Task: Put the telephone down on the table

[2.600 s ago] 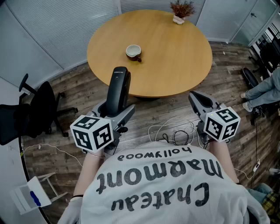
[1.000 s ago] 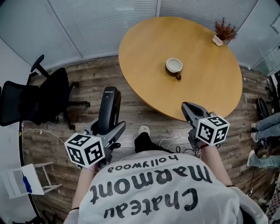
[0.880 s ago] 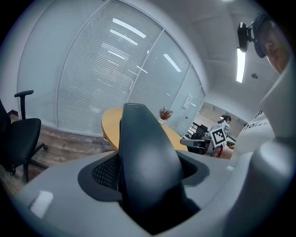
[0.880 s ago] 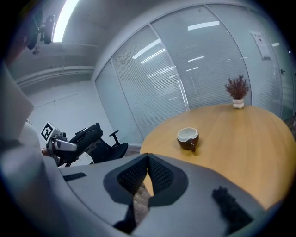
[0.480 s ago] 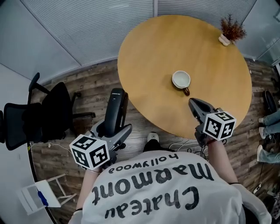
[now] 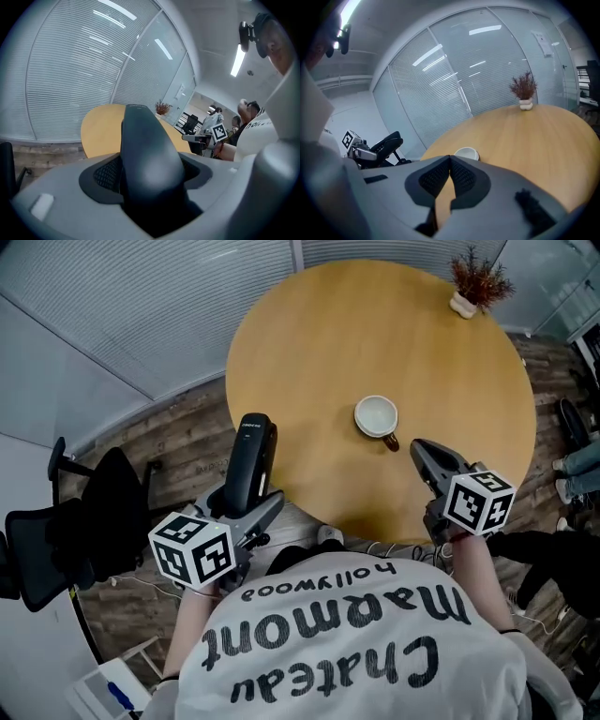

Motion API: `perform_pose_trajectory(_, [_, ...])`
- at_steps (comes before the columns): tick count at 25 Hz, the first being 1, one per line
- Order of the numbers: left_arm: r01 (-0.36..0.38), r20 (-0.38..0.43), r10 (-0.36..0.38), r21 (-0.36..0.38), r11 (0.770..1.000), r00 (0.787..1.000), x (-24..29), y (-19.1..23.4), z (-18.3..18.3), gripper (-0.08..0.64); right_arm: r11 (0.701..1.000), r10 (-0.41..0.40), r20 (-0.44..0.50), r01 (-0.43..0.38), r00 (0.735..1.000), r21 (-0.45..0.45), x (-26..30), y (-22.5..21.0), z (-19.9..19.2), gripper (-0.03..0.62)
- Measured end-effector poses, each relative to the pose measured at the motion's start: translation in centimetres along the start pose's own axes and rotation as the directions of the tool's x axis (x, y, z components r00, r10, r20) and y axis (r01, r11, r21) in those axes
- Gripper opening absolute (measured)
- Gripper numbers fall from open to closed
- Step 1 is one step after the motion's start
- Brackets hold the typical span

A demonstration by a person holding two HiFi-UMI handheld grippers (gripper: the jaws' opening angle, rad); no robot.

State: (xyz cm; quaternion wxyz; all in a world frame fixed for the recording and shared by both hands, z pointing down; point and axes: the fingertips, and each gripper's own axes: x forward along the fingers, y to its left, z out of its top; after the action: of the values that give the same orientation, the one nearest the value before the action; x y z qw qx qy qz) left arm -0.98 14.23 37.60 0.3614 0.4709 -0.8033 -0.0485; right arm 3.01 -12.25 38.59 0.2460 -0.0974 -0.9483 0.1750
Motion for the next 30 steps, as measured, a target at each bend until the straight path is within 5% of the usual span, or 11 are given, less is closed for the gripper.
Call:
perform_pose_trajectory(16, [0.2, -0.125, -0.189, 0.078, 0.977, 0.974, 8.5, -1.8, 5.5, 0.354, 0.98, -0.152, 0.03, 0.147, 0.988, 0.134, -3.0, -3.3, -1.4, 0.014])
perform_pose_trajectory(24, [0.336, -0.229, -0.296, 0.16, 0.928, 0.927, 11.7, -1.4, 8.0, 0.354, 0.926, -0.299, 0.087, 0.266, 0.95, 0.269, -3.5, -4.1, -2.0, 0.014])
perform_pose_trajectory(30, [0.417, -0.347, -0.328, 0.223, 0.881, 0.879, 14.8, 3.0, 12.6, 0.354, 0.854, -0.412, 0.113, 0.34, 0.904, 0.393, 0.5, -4.2, -0.9, 0.014])
